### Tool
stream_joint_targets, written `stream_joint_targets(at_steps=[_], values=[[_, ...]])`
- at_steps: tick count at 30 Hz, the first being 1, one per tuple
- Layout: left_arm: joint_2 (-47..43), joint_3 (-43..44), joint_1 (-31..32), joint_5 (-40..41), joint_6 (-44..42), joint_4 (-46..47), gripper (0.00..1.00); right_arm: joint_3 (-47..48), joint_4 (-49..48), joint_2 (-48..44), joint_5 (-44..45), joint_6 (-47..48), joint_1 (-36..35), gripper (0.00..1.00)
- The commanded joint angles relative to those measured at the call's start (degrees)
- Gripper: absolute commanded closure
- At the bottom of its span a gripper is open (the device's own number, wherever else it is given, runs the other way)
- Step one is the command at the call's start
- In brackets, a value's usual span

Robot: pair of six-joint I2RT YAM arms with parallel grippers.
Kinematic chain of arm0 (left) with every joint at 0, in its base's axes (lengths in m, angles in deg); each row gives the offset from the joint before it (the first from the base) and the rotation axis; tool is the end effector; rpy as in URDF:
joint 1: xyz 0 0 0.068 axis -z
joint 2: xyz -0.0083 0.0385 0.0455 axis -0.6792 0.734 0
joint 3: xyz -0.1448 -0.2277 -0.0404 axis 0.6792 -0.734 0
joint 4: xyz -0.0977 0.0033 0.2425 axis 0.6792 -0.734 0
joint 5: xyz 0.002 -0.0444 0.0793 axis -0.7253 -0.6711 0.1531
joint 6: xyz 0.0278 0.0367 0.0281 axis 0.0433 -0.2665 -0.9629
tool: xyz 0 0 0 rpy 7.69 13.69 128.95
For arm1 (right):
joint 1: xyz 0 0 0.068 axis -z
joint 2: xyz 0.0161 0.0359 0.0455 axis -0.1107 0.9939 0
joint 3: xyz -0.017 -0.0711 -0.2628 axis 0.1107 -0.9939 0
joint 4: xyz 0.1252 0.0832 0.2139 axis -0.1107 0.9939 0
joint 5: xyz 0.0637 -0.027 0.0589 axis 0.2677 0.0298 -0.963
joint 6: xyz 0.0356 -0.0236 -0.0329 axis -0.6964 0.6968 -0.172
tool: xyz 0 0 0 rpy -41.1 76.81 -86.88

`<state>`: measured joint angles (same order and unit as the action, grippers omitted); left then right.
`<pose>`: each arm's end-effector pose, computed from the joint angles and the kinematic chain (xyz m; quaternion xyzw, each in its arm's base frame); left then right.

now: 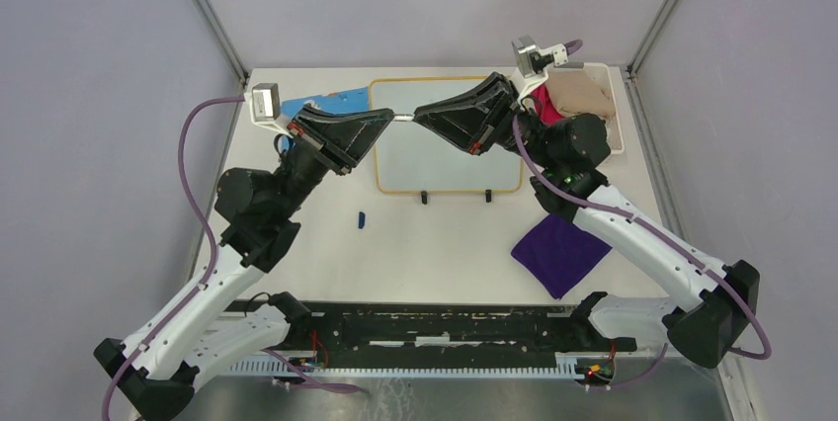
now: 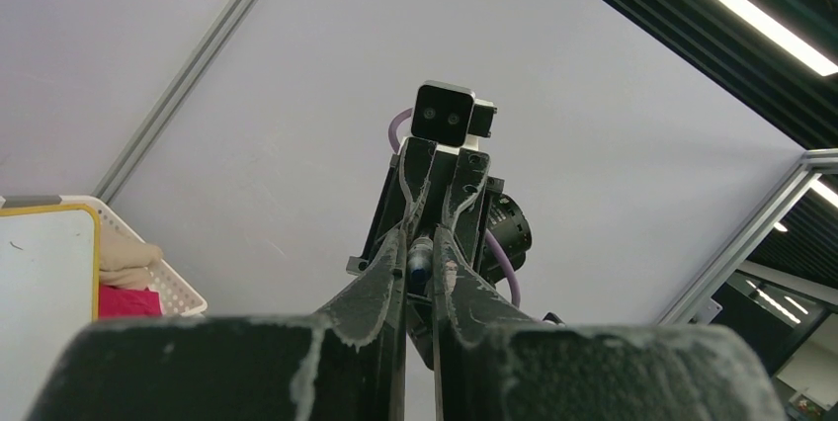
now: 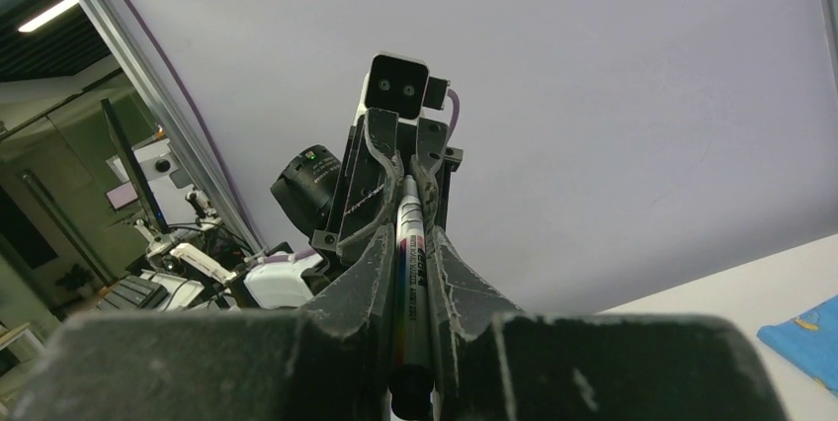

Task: Write a sentence on the whiteboard
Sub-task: Adjust the whiteboard marker.

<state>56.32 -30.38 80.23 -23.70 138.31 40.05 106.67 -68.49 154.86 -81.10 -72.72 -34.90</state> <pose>0.1306 -0.1084 0.4533 0.0147 0.4704 -0.6616 0.5838 0.1864 0.1878 0.4662 -0.1951 0.4582 0.7063 0.5032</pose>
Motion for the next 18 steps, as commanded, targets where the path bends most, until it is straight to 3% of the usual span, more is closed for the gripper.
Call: stream_joint_targets(at_steps=[1, 3, 6, 9, 12, 18], values=[[-0.4, -0.3, -0.1, 0.5, -3.1, -1.1, 0.95, -0.4, -8.3, -1.5, 0.1, -1.8, -0.2, 1.00], [-0.6, 0.1, -0.1, 0.3, -3.7, -2.6, 0.79, -0.8, -8.4, -1.7, 0.0, -1.5, -0.2, 1.00], [-1.6, 0.9, -0.1, 1.4, -5.3, -5.9, 0.41, -1.3, -5.8, -3.0, 0.5, 0.9, 0.0, 1.00], [-3.7, 1.9, -0.1, 4.8, -7.6, -10.8, 0.22, -1.2, 1.2, -5.4, 2.2, 6.3, 0.8, 1.00], [-6.6, 3.1, -0.1, 8.5, -12.4, -16.8, 0.13, -0.4, 13.1, -9.0, 7.7, 16.0, 0.9, 1.00], [-10.5, 5.0, -0.1, 15.1, -28.8, -32.3, 0.11, 3.4, 36.3, -14.2, 27.8, 36.6, 0.2, 1.00]])
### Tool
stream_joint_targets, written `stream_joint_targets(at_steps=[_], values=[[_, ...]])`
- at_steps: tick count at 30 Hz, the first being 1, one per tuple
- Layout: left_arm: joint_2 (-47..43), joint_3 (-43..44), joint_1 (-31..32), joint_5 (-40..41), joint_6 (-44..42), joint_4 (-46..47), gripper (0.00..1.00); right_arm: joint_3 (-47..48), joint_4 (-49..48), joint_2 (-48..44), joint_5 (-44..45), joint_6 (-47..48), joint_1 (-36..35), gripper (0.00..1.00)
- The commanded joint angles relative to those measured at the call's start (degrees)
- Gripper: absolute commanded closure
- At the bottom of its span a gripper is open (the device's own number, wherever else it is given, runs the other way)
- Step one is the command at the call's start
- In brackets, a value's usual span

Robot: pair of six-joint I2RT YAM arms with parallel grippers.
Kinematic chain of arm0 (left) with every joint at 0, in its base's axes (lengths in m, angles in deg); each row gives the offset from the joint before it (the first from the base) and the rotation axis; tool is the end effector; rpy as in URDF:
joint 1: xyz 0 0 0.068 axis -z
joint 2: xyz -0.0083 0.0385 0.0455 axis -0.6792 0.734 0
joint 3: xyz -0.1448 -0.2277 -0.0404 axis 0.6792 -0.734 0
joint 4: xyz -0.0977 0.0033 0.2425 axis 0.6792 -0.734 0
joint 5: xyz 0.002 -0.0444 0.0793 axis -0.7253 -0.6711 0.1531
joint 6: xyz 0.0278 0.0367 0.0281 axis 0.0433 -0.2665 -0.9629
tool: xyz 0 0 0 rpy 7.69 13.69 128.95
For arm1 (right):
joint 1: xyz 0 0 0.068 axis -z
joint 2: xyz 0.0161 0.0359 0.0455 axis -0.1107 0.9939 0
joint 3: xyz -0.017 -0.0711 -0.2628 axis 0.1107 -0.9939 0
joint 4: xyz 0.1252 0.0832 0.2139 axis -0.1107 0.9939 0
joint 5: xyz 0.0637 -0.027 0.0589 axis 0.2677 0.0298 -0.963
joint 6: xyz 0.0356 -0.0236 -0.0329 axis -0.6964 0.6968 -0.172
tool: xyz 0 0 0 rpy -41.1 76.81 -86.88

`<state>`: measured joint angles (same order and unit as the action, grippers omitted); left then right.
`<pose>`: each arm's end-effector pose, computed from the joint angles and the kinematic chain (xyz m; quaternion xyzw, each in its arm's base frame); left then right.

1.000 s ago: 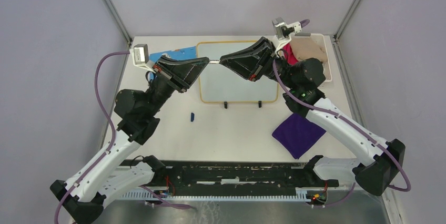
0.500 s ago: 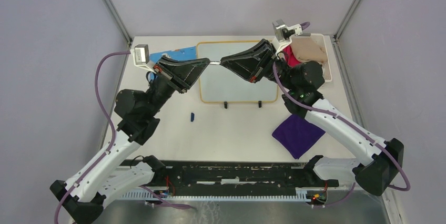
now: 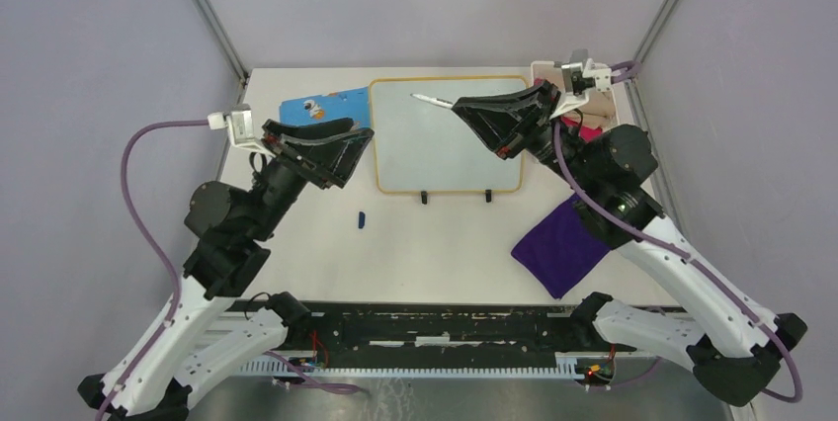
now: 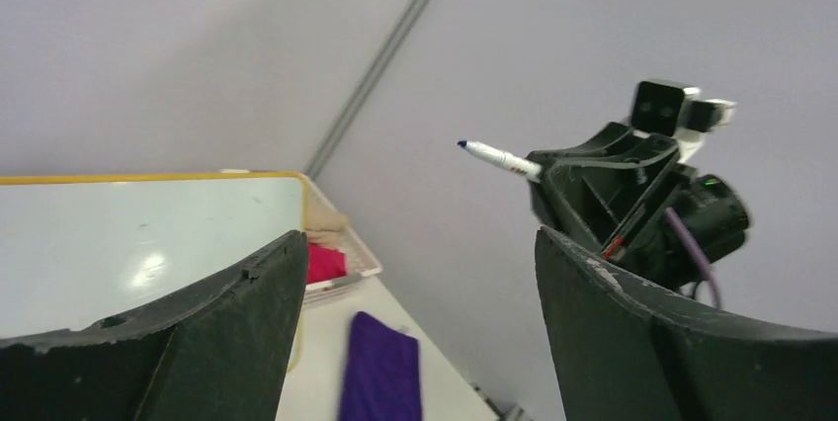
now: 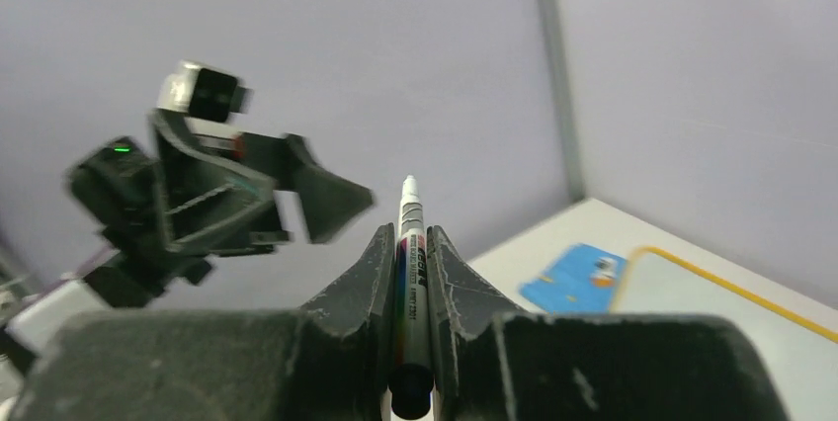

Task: Write a sentence on the whiteboard
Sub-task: Adjust the whiteboard marker, then move the whiteboard stand to the center of the board.

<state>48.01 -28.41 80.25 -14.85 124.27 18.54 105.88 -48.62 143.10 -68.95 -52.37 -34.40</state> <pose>0.1068 -0.0834 0.4482 0.0012 0.5498 -0.5297 0.6459 0.1545 0.1482 0.4769 -0.1794 0.5026 0.5642 0.6300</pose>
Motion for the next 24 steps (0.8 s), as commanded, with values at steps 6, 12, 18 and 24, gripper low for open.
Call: stream_joint_targets(at_steps=[6, 12, 18, 24], values=[[-1.3, 0.2, -0.1, 11.4, -20.5, -18.1, 0.10, 0.6, 23.9, -4.1, 40.1, 29.1, -6.7, 1.00], [1.5, -4.3, -0.1, 17.0, -19.2, -15.1, 0.09, -4.5, 24.0, -1.2, 59.4, 35.4, -13.0, 1.00], [7.6, -3.3, -0.1, 18.4, -23.8, -13.3, 0.03, -12.8, 16.9, -2.8, 57.3, 36.2, -12.7, 1.00], [11.4, -2.1, -0.2, 17.6, -28.0, -12.1, 0.00, -18.1, 11.6, -6.2, 45.0, 35.2, -9.4, 1.00]])
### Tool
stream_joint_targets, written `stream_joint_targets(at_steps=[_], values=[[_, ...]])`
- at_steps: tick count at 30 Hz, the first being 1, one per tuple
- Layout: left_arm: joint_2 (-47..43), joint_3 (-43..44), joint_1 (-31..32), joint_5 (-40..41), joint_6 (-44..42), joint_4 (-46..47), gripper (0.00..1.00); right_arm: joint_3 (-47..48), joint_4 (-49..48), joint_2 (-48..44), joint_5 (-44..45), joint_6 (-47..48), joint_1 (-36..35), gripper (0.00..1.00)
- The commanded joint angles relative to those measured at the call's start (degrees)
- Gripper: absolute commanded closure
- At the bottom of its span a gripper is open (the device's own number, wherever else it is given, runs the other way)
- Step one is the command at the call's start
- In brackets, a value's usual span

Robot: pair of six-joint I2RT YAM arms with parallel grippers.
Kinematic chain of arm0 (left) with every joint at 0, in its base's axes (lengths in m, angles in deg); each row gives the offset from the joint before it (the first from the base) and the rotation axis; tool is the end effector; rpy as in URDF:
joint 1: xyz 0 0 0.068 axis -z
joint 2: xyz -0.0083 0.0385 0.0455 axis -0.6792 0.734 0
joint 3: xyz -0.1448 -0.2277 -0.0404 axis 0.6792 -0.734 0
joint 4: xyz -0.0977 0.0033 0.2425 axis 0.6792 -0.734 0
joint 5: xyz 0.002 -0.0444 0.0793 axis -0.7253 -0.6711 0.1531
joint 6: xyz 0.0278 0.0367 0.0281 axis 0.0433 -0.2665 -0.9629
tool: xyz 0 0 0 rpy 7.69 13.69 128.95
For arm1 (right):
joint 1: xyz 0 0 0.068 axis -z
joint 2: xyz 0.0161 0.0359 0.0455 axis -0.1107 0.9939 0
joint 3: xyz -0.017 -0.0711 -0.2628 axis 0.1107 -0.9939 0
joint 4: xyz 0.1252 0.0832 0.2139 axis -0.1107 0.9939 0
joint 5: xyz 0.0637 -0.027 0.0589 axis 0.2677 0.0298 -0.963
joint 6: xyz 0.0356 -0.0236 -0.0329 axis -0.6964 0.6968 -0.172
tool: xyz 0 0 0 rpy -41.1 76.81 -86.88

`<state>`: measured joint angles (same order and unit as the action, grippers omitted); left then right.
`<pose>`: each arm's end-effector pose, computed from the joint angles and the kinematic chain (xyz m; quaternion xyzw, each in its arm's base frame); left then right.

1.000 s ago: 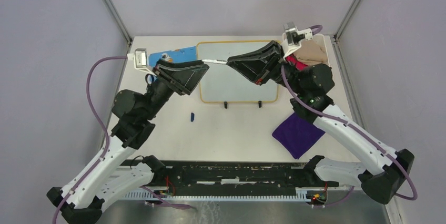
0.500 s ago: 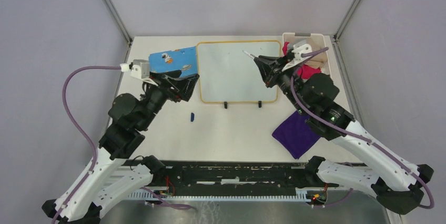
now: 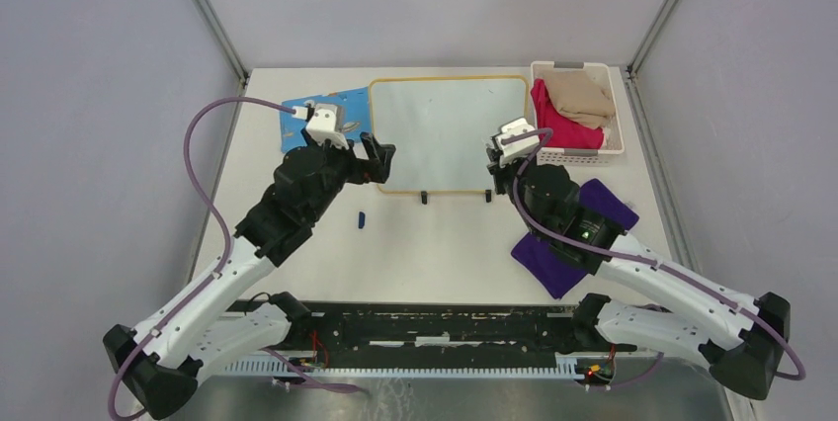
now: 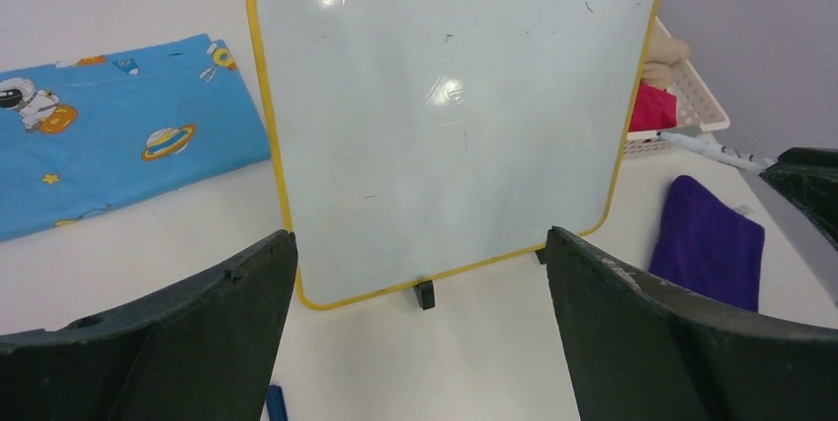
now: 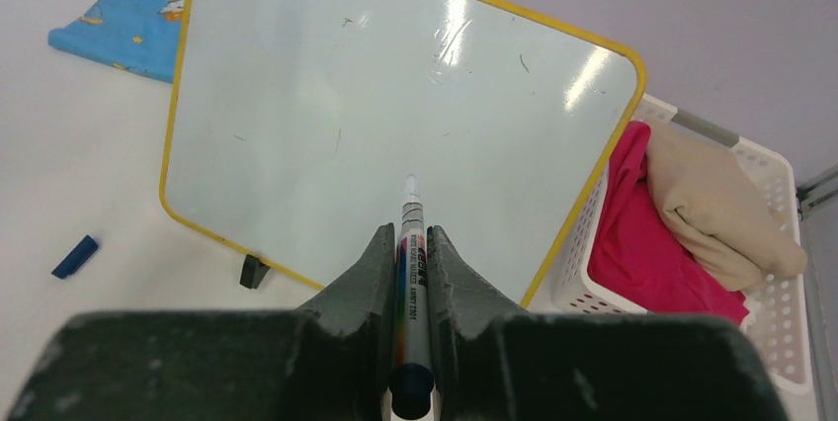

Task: Write a sentence on the whiteboard
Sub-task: Move the whiteboard stand to the center of the board.

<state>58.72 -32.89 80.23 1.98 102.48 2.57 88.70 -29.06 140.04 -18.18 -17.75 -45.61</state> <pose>0.1658 -0.1154 0.3634 0.0402 0.7513 -0.2174 0.6219 0.1529 0.1648 0.3480 -0.1690 0.7215 0.0757 0.6672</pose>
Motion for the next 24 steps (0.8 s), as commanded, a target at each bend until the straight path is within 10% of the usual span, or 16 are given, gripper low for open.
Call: stream_joint_targets(at_steps=[1, 11, 24], values=[[0.9, 1.9, -0.3, 0.1, -7.6, 4.8, 0.00, -1.3, -8.3, -3.2, -6.6, 0.7, 1.9, 1.00], [6.3, -2.1, -17.7, -19.1, 2.2, 5.4, 0.00, -4.3, -10.5, -4.5, -7.5, -1.7, 2.0, 1.00], [13.7, -4.5, -18.6, -31.4, 5.7, 11.8, 0.05, -8.0, -12.6, -6.3, -10.4, -7.4, 2.8, 1.00]])
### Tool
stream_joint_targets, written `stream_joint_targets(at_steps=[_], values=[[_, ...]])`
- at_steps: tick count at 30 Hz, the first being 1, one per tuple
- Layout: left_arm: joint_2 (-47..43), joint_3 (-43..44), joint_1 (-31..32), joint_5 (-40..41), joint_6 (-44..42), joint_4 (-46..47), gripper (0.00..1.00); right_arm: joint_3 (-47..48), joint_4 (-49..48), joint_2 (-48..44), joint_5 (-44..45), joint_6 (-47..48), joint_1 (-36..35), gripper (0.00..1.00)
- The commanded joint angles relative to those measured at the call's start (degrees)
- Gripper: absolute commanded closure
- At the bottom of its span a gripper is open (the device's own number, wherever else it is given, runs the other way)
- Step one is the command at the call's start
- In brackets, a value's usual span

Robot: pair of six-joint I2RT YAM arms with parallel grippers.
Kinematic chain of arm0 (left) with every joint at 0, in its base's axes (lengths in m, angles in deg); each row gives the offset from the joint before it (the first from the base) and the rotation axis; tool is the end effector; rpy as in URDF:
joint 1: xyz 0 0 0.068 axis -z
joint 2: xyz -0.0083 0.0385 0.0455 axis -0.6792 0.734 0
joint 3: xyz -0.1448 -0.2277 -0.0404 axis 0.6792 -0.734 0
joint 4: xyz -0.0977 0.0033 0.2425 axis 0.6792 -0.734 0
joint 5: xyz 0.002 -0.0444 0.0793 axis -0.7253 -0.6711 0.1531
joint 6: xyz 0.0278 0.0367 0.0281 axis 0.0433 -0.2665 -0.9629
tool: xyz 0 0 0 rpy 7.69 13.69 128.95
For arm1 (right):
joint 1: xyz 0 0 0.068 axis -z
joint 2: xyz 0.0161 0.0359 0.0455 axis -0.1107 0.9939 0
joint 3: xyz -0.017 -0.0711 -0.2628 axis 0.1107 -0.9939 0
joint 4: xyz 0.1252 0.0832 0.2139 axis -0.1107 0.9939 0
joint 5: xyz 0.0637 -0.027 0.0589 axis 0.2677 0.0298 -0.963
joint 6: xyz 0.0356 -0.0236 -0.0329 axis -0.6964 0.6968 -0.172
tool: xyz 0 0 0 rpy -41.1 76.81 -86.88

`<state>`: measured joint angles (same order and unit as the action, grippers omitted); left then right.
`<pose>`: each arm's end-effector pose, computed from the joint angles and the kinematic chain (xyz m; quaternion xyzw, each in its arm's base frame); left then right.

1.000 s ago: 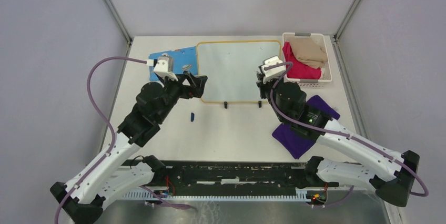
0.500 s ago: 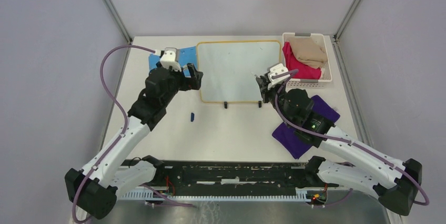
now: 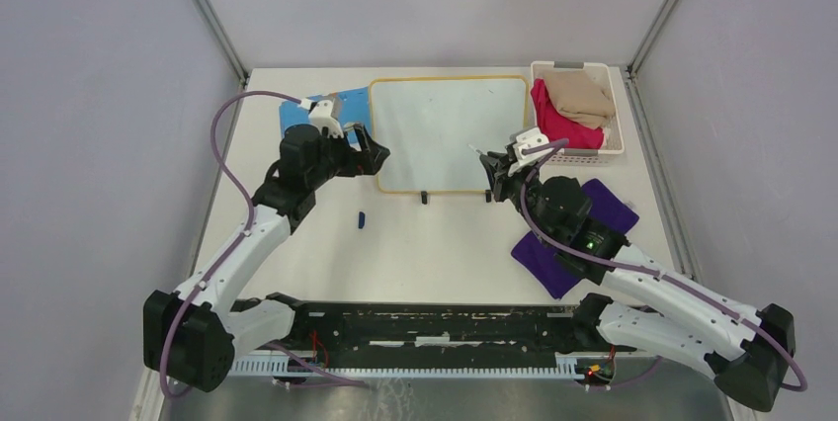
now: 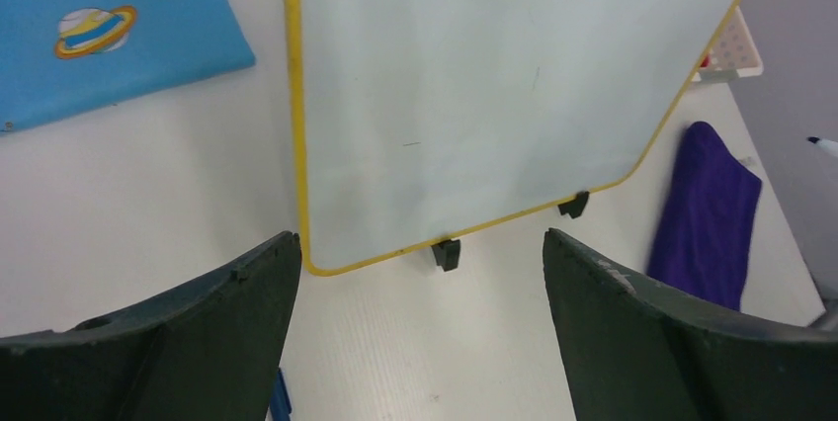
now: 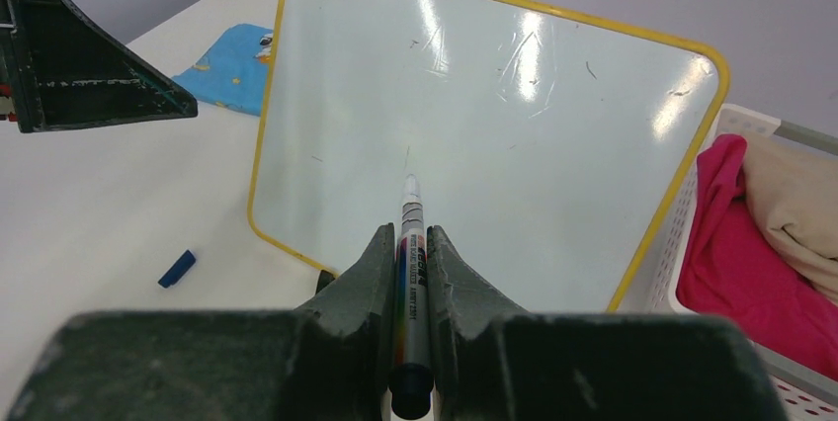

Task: Write a sentence on the whiteboard
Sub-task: Move the whiteboard stand to the center of the board.

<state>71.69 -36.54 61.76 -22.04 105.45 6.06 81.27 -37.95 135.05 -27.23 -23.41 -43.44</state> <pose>0.2381 -0.0878 0.2996 0.0286 0.8222 -0.2550 0.5081 0.1462 0.1514 0.3351 -0.1490 0.6924 0.1775 0.6832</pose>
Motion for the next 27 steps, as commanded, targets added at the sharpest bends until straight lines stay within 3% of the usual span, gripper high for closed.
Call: stream_joint_targets(at_steps=[1, 7, 9, 14, 22, 27], values=[[1.4, -0.9, 0.0, -9.4, 2.7, 8.8, 0.07, -0.8, -3.7, -1.4, -1.1, -1.8, 0.8, 1.00], [5.2, -1.0, 0.3, -9.4, 4.9, 6.6, 0.09, -1.5, -2.9, -1.0, 0.0, -1.1, 1.0, 1.00], [7.8, -0.3, 2.2, -8.7, 5.7, 4.6, 0.14, -1.6, -2.1, -0.7, 1.6, -1.0, 1.0, 1.00], [11.4, 1.8, 18.6, 10.7, 3.5, -1.7, 0.14, -2.0, -0.7, -1.9, 3.6, -0.6, 0.9, 1.00], [16.1, -3.2, 23.7, 20.3, 10.3, 4.5, 0.16, -1.5, 3.0, -6.1, 5.1, -0.5, 1.0, 1.00], [22.8, -1.5, 26.3, 25.2, 12.4, 6.5, 0.24, -1.4, 4.2, -8.4, 5.6, -0.7, 1.0, 1.00]])
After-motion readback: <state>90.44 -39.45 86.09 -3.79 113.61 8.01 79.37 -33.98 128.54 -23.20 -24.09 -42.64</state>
